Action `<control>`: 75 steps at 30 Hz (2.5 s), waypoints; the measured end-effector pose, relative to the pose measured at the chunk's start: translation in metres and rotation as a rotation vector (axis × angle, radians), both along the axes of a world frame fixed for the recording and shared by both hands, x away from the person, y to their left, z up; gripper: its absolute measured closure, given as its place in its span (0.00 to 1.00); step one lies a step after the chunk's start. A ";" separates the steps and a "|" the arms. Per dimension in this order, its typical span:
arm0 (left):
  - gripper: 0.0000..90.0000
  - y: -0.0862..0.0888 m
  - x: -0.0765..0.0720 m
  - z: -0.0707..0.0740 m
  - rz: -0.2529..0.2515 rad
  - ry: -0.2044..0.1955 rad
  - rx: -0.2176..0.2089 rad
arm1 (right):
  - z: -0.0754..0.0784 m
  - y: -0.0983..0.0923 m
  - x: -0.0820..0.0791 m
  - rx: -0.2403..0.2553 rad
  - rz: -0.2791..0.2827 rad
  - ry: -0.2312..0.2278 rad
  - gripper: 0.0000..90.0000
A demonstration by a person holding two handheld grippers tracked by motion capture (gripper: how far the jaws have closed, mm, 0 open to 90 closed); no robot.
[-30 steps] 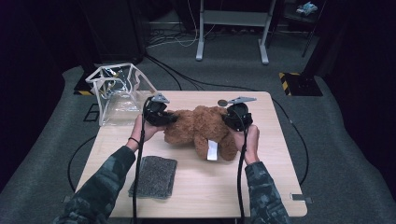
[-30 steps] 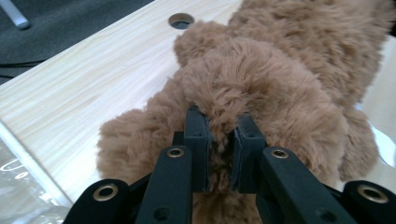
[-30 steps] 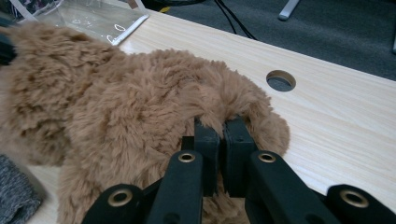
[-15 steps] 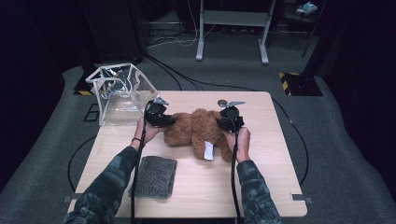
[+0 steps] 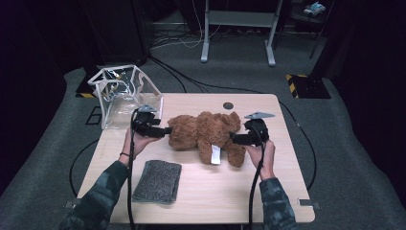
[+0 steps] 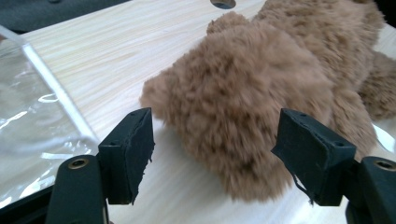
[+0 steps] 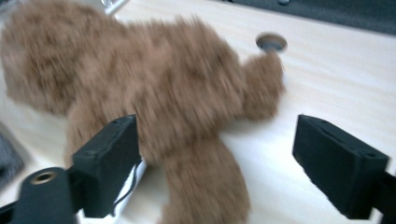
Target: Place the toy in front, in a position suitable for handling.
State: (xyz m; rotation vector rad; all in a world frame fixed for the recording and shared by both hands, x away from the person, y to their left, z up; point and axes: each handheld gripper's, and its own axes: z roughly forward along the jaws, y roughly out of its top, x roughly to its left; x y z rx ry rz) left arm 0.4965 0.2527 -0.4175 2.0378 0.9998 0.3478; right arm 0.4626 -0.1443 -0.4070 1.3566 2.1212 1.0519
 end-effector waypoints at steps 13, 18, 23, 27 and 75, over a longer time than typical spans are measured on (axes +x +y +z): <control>0.13 0.011 -0.090 -0.027 -0.072 -0.006 -0.017 | -0.064 -0.062 -0.060 -0.030 -0.084 0.051 0.01; 0.16 0.001 -0.122 -0.050 -0.076 0.001 0.016 | -0.100 -0.072 -0.079 -0.029 -0.104 0.076 0.00; 0.17 -0.006 -0.135 -0.068 -0.062 0.015 0.054 | -0.116 -0.075 -0.085 -0.033 -0.103 0.064 0.00; 0.25 -0.013 -0.139 -0.081 -0.060 0.032 0.118 | -0.119 -0.073 -0.085 -0.046 -0.105 0.057 0.00; 0.85 -0.105 -0.158 -0.099 -0.304 0.002 0.046 | -0.122 -0.071 -0.087 -0.055 -0.122 0.046 0.07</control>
